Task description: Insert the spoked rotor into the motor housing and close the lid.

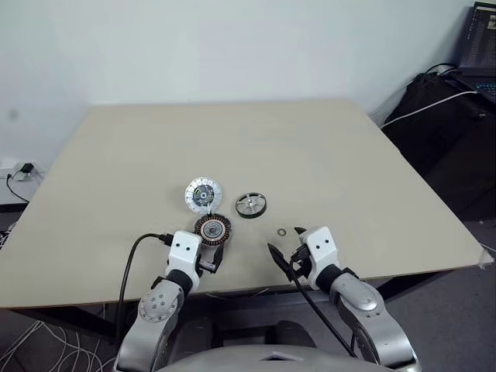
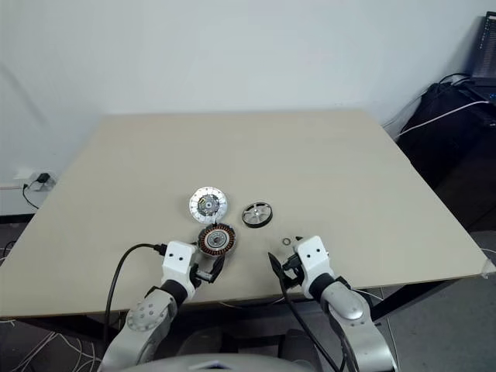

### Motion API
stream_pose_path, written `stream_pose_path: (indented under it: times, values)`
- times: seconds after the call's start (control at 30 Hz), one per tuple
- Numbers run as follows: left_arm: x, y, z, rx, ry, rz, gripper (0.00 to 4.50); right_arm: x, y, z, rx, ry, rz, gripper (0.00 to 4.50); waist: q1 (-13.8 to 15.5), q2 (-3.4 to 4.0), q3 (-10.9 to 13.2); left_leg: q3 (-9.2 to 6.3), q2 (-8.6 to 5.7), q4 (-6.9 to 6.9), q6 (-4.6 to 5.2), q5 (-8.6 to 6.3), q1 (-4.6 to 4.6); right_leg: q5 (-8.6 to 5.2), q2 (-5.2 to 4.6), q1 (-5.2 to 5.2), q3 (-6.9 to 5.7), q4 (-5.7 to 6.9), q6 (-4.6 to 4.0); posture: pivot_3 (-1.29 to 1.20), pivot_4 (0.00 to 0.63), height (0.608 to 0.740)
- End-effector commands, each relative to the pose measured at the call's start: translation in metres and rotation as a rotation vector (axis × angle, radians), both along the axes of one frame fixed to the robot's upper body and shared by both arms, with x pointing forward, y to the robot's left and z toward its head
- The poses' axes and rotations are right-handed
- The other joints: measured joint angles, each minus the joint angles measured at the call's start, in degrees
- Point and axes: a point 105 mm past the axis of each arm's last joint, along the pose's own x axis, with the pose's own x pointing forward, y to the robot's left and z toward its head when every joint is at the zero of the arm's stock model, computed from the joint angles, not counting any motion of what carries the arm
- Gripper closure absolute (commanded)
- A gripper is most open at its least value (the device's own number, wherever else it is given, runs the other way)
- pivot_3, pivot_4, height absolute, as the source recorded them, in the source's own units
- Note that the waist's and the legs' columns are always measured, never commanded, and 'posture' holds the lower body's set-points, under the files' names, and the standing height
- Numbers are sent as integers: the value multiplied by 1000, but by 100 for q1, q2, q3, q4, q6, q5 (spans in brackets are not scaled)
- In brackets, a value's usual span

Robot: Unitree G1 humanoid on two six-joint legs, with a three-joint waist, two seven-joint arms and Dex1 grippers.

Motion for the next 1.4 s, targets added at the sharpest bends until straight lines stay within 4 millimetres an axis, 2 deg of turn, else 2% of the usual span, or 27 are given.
stream_pose_path:
  times: [0.03, 0.4, 0.73, 1.1, 1.27, 1.4]
  values:
    - [7, -3, 22, -19, -87, -12, 18, 6, 2, 7, -3, -34, 1, 0, 0, 0, 0, 0, 0, 0, 0, 0, 0, 0, 0, 0, 0, 0, 0, 0, 0, 740]
    - [6, -3, 20, -65, -59, -15, 18, 6, 2, 3, 20, -6, -21, 0, 0, 0, 1, 0, 0, 0, 0, 0, -1, 0, -1, 0, 0, -1, 0, 0, 0, 740]
    - [5, -8, 19, -75, -52, -30, 18, 32, -10, -22, -25, 65, -156, 0, -7, 2, 3, 0, 0, -1, 0, 0, 0, 1, -2, 0, -2, -1, -1, 0, 0, 740]
    - [5, -8, 19, -71, -58, -28, 18, 59, -2, -31, -39, 69, -158, 0, -11, 4, 4, 5, 0, -2, -2, 1, -1, 15, 2, -3, -14, -1, -25, 0, 0, 740]
    - [5, -7, 18, -66, -64, -22, 18, 63, -2, -41, -66, 89, -150, 0, -10, 5, 4, 5, 0, -1, -3, 2, -1, 15, 4, -3, -20, 0, -25, 0, 0, 740]
    - [4, -7, 18, -67, -66, -18, 18, 58, -3, -50, -62, 129, -149, 0, -21, 6, 2, 5, 0, -1, -3, 2, 0, 15, 5, -3, -20, 0, -25, 0, 0, 740]
